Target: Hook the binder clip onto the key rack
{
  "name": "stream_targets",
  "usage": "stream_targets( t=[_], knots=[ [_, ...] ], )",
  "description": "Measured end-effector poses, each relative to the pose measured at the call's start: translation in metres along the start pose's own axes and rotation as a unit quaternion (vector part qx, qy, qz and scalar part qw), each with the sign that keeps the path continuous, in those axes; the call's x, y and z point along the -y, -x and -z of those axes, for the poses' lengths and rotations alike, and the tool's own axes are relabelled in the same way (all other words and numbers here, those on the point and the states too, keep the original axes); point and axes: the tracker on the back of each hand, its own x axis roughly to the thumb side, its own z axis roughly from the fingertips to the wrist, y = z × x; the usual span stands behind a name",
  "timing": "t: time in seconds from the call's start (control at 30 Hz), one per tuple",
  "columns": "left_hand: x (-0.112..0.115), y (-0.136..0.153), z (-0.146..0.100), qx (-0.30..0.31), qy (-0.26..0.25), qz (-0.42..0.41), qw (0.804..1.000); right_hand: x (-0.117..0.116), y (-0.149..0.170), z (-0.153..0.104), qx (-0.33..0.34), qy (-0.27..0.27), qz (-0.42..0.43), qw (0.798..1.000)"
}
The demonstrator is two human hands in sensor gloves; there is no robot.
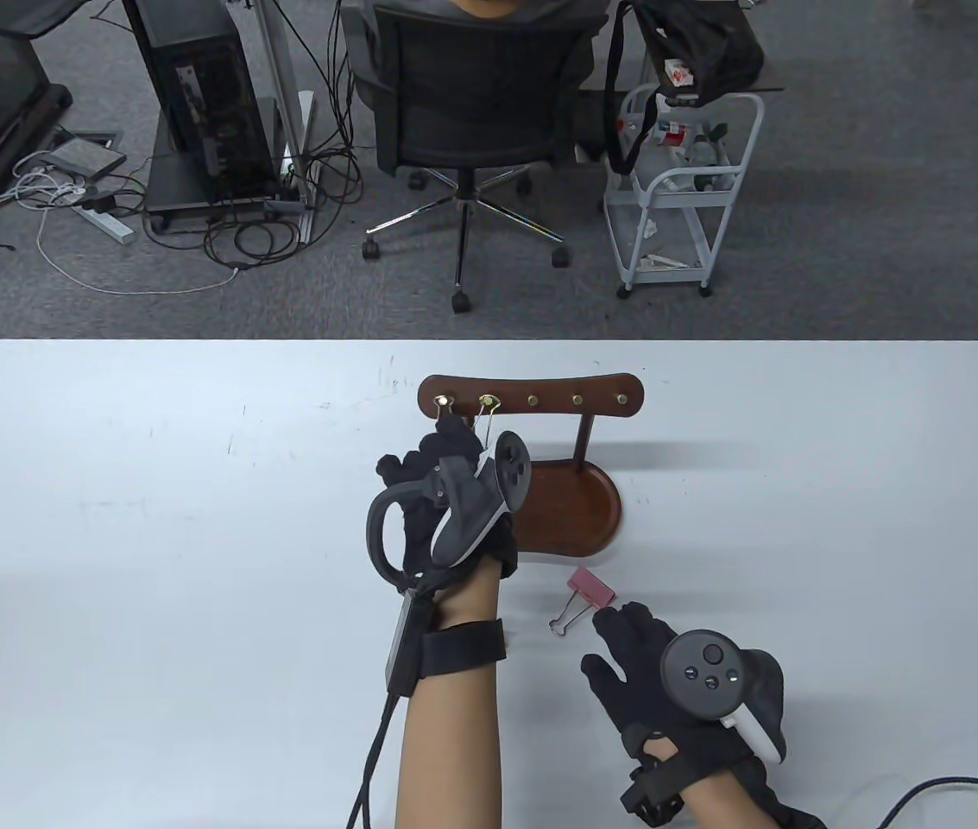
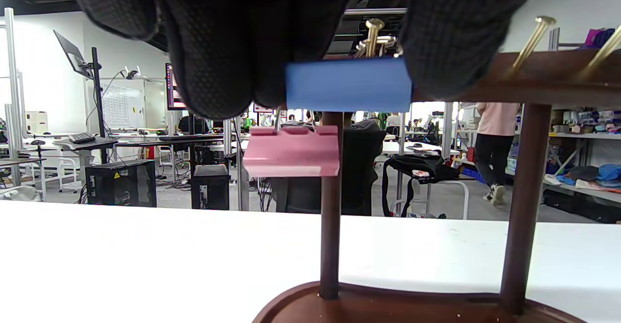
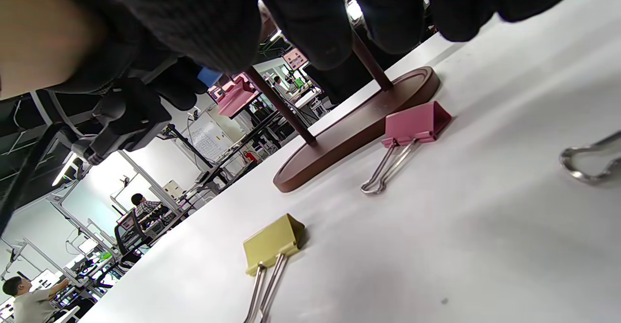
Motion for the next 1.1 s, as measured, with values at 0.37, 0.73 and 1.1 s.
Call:
stream_targets(
  t=[0.37,0.73,1.1],
  knots=[
    [0.016,-0.01,0.004,0.004,0.013,0.015,1.0,0.0,0.001,0.0,-0.001,-0.002,0.003,1.0],
    [0.023,-0.015,0.005,0.012,0.026,0.016,0.999,0.0,0.002,0.0,-0.003,-0.005,0.007,1.0],
    [0.028,-0.024,0.002,0.028,0.043,0.03,0.998,-0.001,0.001,0.0,-0.006,-0.012,0.012,1.0]
  ],
)
